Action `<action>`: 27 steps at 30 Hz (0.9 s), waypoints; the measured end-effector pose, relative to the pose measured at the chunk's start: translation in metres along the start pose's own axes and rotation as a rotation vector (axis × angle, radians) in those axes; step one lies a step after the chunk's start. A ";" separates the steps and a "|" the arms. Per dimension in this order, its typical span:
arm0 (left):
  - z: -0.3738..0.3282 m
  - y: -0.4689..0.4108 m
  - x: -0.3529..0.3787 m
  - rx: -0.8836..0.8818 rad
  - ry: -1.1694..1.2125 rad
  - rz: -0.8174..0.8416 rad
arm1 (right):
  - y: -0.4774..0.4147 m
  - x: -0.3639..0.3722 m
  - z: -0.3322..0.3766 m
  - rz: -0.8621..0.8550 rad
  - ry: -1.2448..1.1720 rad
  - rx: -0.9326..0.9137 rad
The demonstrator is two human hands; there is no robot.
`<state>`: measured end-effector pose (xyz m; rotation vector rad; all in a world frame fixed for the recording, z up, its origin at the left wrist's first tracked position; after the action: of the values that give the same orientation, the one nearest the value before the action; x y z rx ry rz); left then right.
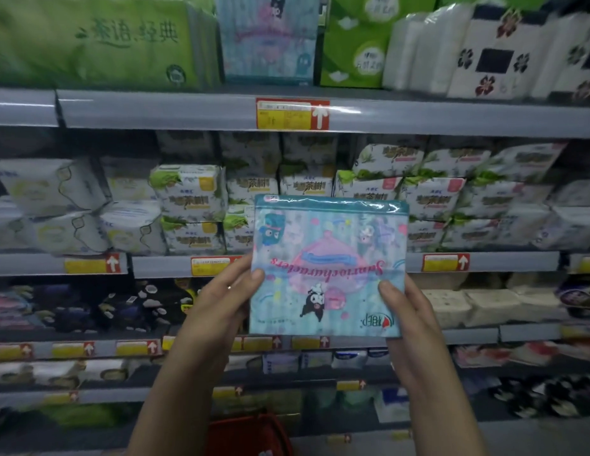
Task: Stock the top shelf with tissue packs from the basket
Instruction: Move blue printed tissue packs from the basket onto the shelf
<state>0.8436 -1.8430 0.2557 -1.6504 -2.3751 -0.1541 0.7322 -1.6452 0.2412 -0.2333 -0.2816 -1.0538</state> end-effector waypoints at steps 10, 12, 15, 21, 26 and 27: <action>0.000 -0.002 -0.009 -0.017 -0.011 0.039 | 0.001 0.005 -0.003 0.047 -0.066 -0.028; 0.000 -0.005 -0.012 -0.035 -0.024 0.047 | -0.002 0.003 -0.002 0.077 -0.071 -0.051; -0.001 -0.011 -0.015 -0.074 -0.045 0.042 | -0.009 -0.002 0.005 0.143 0.003 -0.079; -0.008 -0.027 -0.028 -0.035 -0.184 0.001 | -0.035 -0.013 0.031 0.288 0.240 -0.095; -0.018 -0.043 -0.028 -0.010 -0.340 0.064 | -0.055 -0.019 0.055 0.432 0.388 -0.058; -0.023 -0.047 -0.026 -0.014 -0.378 0.093 | -0.060 -0.019 0.061 0.464 0.421 -0.048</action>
<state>0.8115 -1.8882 0.2737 -1.9386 -2.5533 0.1743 0.6639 -1.6382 0.2948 -0.1063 0.1739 -0.6272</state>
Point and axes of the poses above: each hand's wrist, its own y-axis away from the middle knuckle, its own x-axis out of the palm, z = x × y, the point moved 1 cm from there along -y, towards the middle knuckle, and after that the axes turned 4 degrees about z, right-handed, at the moved point
